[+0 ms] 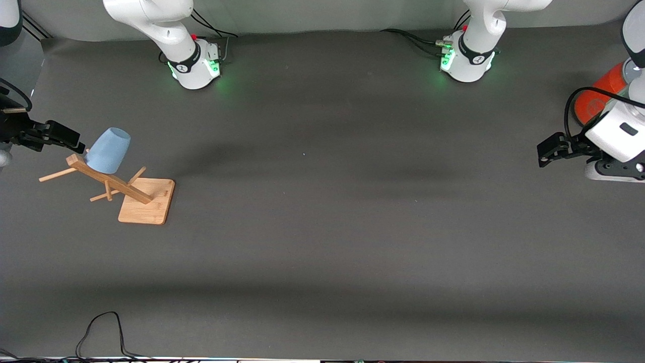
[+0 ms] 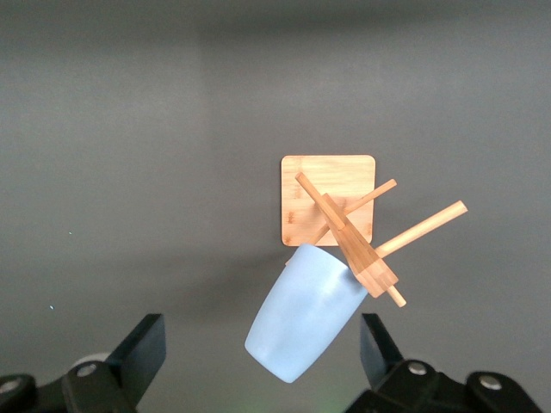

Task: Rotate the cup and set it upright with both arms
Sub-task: 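Move the right gripper to the blue cup on the wooden stand peg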

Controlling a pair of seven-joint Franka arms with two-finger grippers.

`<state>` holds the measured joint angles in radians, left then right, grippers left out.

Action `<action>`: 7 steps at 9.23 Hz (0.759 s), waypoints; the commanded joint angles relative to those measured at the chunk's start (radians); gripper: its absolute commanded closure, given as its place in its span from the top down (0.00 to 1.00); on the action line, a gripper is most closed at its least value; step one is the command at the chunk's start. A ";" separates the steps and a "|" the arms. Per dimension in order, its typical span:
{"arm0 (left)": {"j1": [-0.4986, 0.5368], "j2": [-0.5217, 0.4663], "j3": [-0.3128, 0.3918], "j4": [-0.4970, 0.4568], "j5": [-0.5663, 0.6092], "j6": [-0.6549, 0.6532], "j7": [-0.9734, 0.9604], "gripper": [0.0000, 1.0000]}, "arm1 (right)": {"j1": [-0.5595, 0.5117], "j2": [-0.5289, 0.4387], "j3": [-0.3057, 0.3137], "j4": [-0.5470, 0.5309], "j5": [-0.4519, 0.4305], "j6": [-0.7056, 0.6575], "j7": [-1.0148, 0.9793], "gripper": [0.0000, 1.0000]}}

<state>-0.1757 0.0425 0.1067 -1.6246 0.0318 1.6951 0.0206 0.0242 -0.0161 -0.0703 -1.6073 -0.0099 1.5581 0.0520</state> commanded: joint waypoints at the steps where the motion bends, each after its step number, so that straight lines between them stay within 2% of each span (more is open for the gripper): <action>1: -0.001 -0.003 0.002 0.017 0.000 -0.012 0.007 1.00 | 0.016 -0.002 -0.011 0.003 -0.009 0.000 0.000 1.00; 4: -0.004 0.019 0.002 0.025 -0.003 -0.012 -0.008 1.00 | 0.017 -0.002 -0.010 0.003 -0.007 0.000 0.000 1.00; 6: -0.008 0.083 0.001 0.040 0.003 -0.011 0.004 1.00 | 0.017 -0.014 -0.010 -0.005 -0.004 -0.001 0.003 1.00; 7: -0.013 0.106 -0.001 0.046 0.005 -0.011 0.004 1.00 | 0.017 -0.045 -0.016 -0.041 -0.001 -0.006 0.026 1.00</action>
<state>-0.1773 0.1084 0.1038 -1.6141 0.0310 1.6967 0.0201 0.0257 -0.0194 -0.0707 -1.6098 -0.0099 1.5535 0.0567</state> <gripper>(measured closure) 0.000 0.000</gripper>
